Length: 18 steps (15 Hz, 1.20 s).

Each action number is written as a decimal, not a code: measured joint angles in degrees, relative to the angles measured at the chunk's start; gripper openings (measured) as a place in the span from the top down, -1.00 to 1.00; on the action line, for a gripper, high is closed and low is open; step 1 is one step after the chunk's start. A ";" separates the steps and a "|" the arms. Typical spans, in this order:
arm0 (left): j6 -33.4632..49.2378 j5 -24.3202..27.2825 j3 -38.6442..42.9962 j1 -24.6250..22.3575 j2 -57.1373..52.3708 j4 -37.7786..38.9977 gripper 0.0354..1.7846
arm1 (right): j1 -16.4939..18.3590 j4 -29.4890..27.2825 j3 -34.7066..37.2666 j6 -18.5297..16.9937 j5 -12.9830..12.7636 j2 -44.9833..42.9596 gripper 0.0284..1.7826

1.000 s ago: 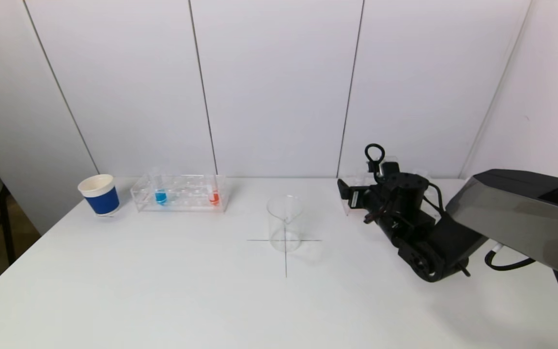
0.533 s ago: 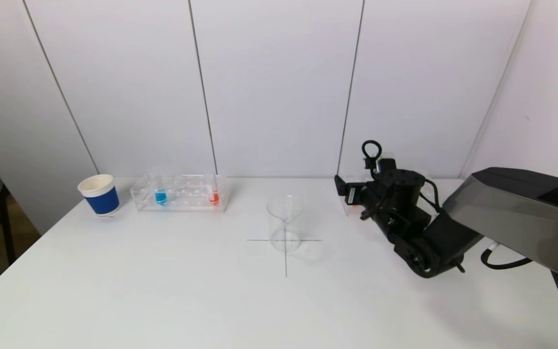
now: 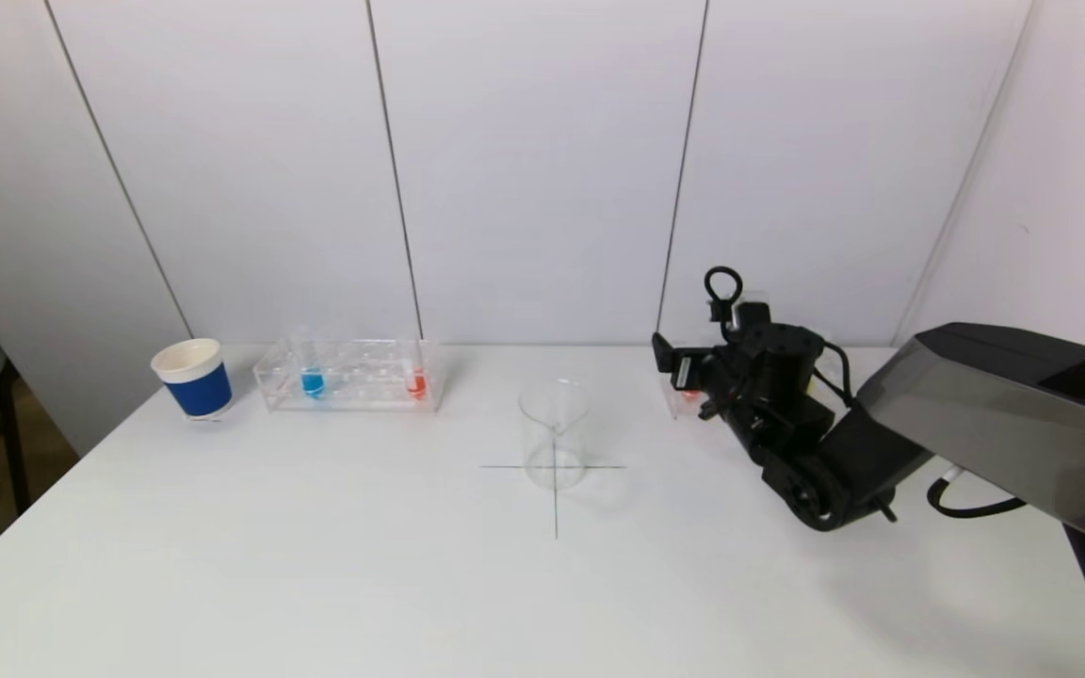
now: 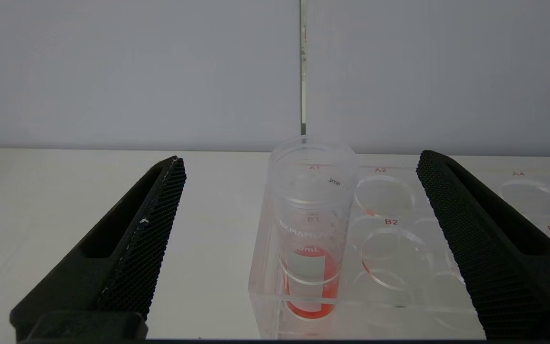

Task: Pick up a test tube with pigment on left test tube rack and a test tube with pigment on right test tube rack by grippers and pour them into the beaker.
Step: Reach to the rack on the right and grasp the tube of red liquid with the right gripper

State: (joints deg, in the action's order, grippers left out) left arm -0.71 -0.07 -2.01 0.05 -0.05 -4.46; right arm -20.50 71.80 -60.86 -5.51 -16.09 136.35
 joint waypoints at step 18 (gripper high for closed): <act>0.00 -0.02 0.01 0.00 0.00 0.00 -0.98 | 0.59 -0.85 -1.27 -0.63 0.02 1.27 -0.98</act>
State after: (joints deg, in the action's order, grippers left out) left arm -0.71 -0.10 -2.00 0.05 -0.05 -4.46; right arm -19.92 70.95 -62.12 -6.14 -16.07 137.62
